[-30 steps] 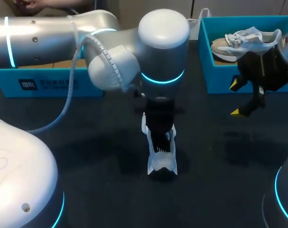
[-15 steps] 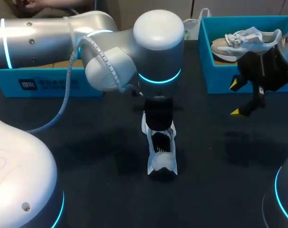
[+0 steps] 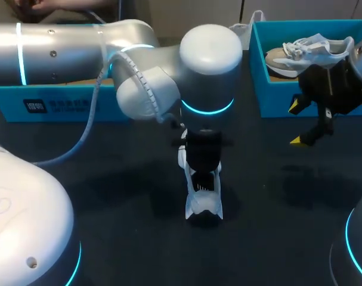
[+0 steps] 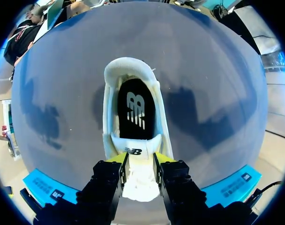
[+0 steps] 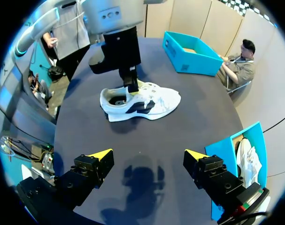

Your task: Take the shoe out of the shoebox, open the shoe tongue, remove and reinsert the insole, then place the shoe into the shoebox

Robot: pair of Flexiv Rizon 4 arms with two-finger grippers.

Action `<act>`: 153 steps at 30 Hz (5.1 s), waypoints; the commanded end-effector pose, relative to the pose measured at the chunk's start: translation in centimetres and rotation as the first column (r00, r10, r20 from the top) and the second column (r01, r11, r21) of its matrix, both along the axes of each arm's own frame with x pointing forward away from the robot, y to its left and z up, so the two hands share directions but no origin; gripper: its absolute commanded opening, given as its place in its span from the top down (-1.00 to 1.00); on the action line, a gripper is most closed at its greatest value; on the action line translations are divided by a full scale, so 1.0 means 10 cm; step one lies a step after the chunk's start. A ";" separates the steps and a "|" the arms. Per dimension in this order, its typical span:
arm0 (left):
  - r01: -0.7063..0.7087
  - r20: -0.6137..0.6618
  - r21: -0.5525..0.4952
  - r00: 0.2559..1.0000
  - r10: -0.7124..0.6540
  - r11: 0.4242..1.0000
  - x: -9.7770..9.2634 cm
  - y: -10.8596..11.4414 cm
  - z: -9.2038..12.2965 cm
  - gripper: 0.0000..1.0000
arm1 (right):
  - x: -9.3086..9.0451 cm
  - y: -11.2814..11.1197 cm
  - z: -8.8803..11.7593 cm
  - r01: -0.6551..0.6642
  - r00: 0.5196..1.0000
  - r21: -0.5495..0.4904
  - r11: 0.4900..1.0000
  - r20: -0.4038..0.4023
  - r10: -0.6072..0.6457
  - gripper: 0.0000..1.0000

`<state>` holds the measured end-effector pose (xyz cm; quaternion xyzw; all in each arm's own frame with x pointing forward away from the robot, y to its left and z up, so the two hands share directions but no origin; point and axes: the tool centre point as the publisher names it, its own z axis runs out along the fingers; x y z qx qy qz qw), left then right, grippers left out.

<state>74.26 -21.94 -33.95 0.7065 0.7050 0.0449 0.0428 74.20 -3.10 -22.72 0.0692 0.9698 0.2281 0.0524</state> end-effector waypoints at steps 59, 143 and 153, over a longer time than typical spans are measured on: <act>-0.975 -0.284 0.009 0.210 0.936 0.222 -0.73 0.23 0.44 -1.00 | 0.00 0.01 0.00 0.002 1.000 -0.003 1.000 0.000 -0.002 -1.00; -0.921 -0.155 0.360 0.098 0.983 0.149 -1.02 0.24 0.49 1.00 | 0.00 0.01 0.00 0.002 1.000 -0.003 1.000 0.000 -0.002 -1.00; -0.910 -0.168 0.352 0.168 0.971 0.219 -0.83 0.35 1.02 1.00 | 0.00 0.01 0.00 0.002 1.000 -0.003 1.000 0.000 -0.002 -1.00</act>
